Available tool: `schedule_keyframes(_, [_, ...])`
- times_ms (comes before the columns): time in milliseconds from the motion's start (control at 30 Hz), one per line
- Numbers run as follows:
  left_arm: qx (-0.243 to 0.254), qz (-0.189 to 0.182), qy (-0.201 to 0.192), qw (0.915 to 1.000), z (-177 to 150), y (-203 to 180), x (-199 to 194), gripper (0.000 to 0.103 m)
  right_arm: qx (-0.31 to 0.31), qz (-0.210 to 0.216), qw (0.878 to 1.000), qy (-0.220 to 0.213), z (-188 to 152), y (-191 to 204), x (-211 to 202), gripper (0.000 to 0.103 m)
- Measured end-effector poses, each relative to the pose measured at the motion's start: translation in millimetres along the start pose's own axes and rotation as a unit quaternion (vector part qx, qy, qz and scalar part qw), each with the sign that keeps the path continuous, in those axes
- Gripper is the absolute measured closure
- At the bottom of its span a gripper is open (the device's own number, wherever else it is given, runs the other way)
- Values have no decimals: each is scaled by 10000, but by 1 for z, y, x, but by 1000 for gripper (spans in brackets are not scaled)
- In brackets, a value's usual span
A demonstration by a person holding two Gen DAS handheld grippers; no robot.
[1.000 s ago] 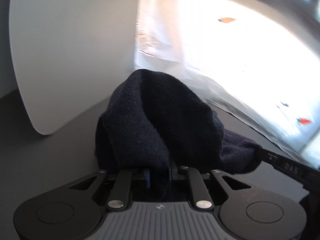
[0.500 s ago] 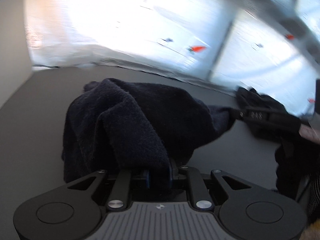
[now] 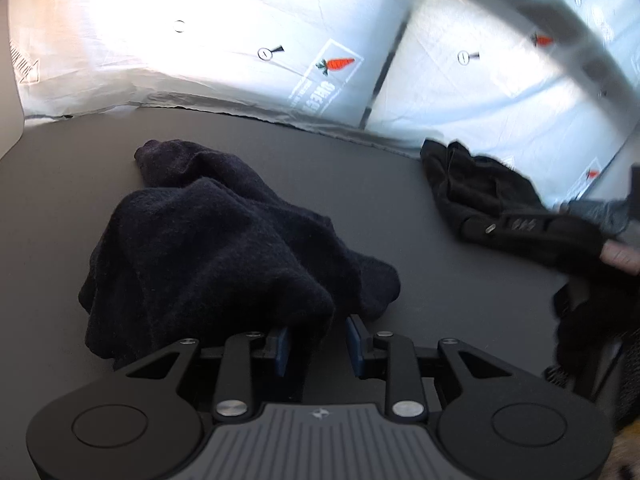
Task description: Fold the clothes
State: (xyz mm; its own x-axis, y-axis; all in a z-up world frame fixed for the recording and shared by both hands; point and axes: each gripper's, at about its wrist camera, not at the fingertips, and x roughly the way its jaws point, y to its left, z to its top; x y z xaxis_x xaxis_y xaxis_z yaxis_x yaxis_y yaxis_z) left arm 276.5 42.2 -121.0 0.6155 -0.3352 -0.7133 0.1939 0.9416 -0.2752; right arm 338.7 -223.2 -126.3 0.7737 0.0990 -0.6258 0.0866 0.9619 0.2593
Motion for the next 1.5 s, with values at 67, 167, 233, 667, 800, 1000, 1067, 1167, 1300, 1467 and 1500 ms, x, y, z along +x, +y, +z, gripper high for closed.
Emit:
schedule_keyframes(67, [-262, -103, -135, 9995, 2, 13, -14, 72, -28, 289, 9995, 130, -6, 17, 8, 86])
schedule_keyframes(167, [-551, -85, -463, 9974, 6, 36, -35, 72, -67, 769, 9963, 366, -18, 46, 21, 64])
schedule_keyframes(233, [-707, 142, -655, 9952, 7, 51, -46, 71, 5, 1065, 9926, 584, -26, 65, 32, 55])
schedule_keyframes(667, [-1303, 1022, -870, 9823, 18, 94, -55, 70, -767, 1194, 9889, 451, -46, 88, 35, 88])
schedule_keyframes(800, [-1265, 1076, -774, 9831, 24, 82, -41, 70, -1111, 715, 9911, -169, -31, 49, -11, 89])
schedule_keyframes(1000, [-1238, 1084, -527, 9850, 19, 59, -13, 70, -1170, -495, 9916, -261, -46, -29, -52, 89])
schedule_keyframes(1067, [-1212, 1113, -420, 9855, 17, 52, -4, 70, -1047, -768, 9915, -37, -51, -50, -48, 89])
schedule_keyframes(1167, [-1183, 1105, -293, 9864, 14, 43, 5, 69, -855, -1008, 9908, 283, -54, -71, -42, 85])
schedule_keyframes(1300, [-1093, 1141, -263, 9871, 18, 34, 15, 68, -715, -1084, 9913, 198, -49, -70, -41, 60])
schedule_keyframes(1467, [-950, 1051, -364, 9892, 36, 31, 22, 68, -730, -963, 9926, -131, -34, -61, -40, 54])
schedule_keyframes(1500, [-919, 1031, -413, 9896, 40, 31, 22, 68, -679, -905, 9934, -162, -30, -61, -37, 51])
